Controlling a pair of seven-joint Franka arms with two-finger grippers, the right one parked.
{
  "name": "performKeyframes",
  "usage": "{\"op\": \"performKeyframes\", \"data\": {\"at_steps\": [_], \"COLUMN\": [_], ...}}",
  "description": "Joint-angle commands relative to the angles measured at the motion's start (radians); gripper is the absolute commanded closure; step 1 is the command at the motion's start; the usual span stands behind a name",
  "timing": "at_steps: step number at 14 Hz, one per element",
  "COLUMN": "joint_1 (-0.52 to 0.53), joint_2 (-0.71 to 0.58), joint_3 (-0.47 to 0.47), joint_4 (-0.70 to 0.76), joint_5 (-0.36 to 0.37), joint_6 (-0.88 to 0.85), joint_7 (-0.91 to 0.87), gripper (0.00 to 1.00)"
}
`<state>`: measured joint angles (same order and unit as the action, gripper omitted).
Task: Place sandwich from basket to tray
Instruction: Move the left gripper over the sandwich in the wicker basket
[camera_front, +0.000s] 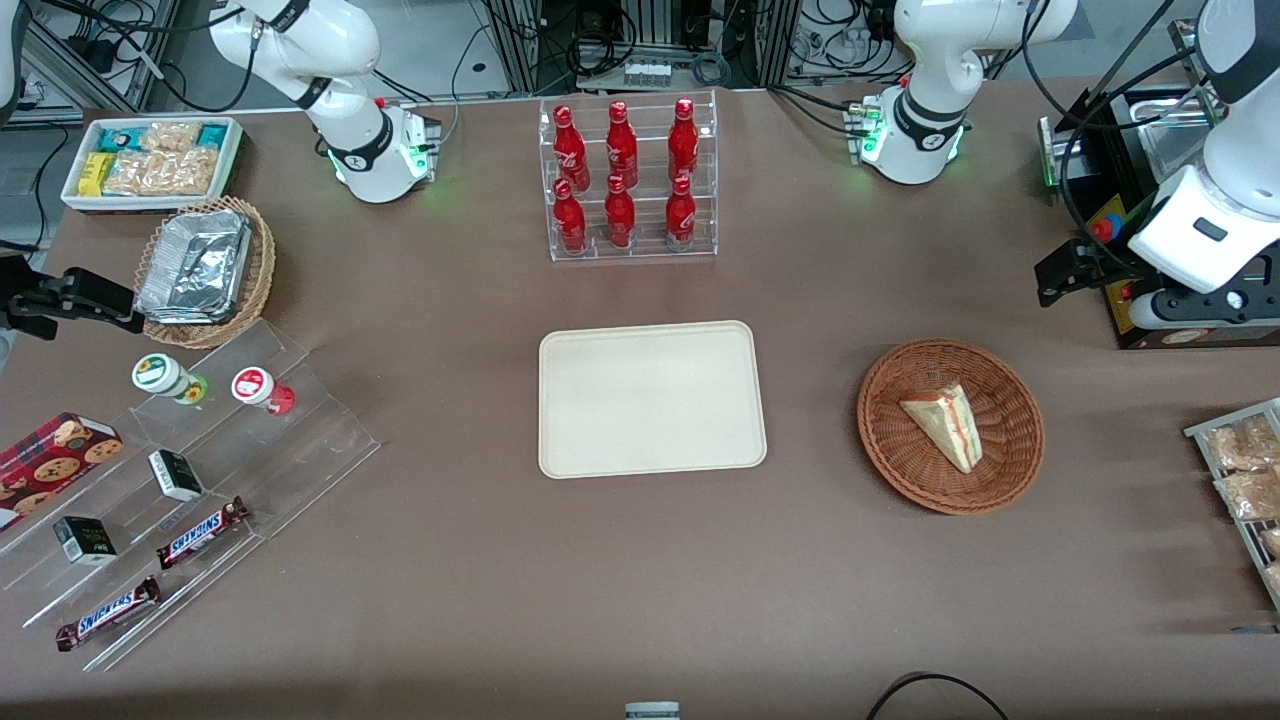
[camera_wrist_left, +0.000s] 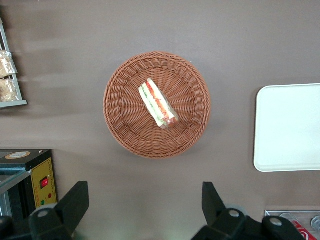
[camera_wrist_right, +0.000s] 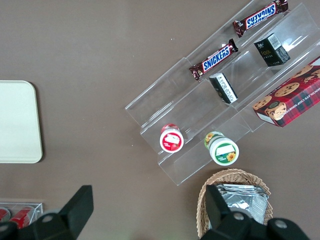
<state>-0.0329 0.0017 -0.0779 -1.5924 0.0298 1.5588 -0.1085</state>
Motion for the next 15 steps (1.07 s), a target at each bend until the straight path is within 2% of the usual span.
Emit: {"op": "performKeyframes", "data": {"at_steps": [1,6,11,15], "joint_1": [0.015,0.015,0.015,0.015], "joint_2": [0.000,0.060,0.066,0.090], "joint_3": [-0.006,-0.005,-0.005,-0.005], "joint_4": [0.025,0.003,-0.271,-0.431], "joint_5": [-0.014,0.005,0.015,0.016], "joint_6": [-0.025,0.007,0.338,0.570], "joint_7": [0.056,0.046,-0.078,-0.259], "gripper": [0.00,0.00,0.00,0.00]}}
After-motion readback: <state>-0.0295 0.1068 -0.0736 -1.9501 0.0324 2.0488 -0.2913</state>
